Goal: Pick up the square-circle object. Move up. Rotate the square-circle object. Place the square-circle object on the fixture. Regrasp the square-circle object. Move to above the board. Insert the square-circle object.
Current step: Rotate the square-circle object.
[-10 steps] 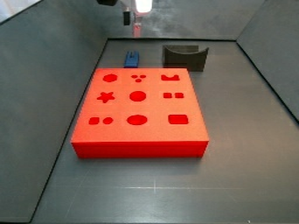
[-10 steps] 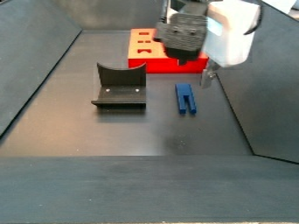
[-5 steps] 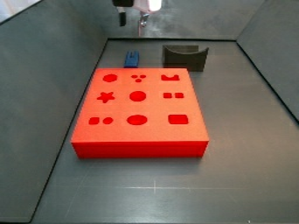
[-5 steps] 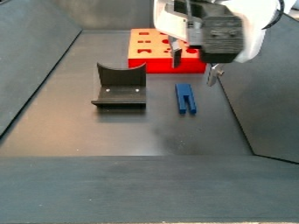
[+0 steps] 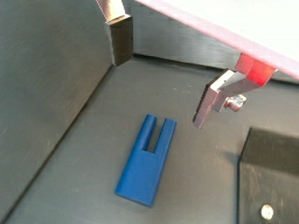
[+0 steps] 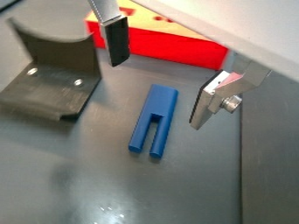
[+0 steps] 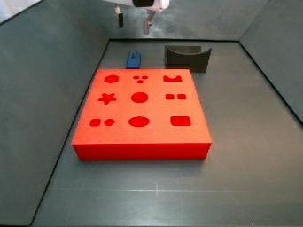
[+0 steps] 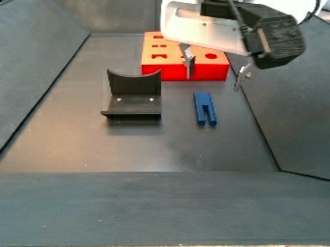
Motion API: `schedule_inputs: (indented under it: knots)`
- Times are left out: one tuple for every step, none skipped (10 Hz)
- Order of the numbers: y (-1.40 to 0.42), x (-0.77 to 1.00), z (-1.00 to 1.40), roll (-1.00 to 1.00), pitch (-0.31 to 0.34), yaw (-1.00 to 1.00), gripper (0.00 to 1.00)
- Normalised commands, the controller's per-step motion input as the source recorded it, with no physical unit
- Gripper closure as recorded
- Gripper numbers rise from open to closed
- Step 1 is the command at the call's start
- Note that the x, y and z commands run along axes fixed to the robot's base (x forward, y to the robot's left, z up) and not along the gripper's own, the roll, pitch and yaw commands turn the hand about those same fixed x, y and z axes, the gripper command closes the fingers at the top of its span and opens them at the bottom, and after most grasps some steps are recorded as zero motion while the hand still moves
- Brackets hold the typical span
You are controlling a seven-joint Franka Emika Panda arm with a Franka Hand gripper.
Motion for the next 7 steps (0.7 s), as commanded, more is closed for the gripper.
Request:
schedule_inputs:
  knots:
    - [0.0, 0.04, -0.04, 0.0, -0.011, 1.0, 0.0]
    - [0.0, 0.04, -0.04, 0.0, -0.013, 1.0, 0.0]
    - [0.0, 0.04, -0.04, 0.0, -0.016, 1.0, 0.0]
    - [0.0, 0.04, -0.04, 0.0, -0.019, 1.0, 0.0]
    - [0.0, 0.04, -0.04, 0.0, -0.02, 0.75, 0.0]
    - [0.0, 0.04, -0.04, 0.0, -0.02, 0.52, 0.0]
    - [0.0, 0.04, -0.04, 0.0, -0.02, 0.3, 0.0]
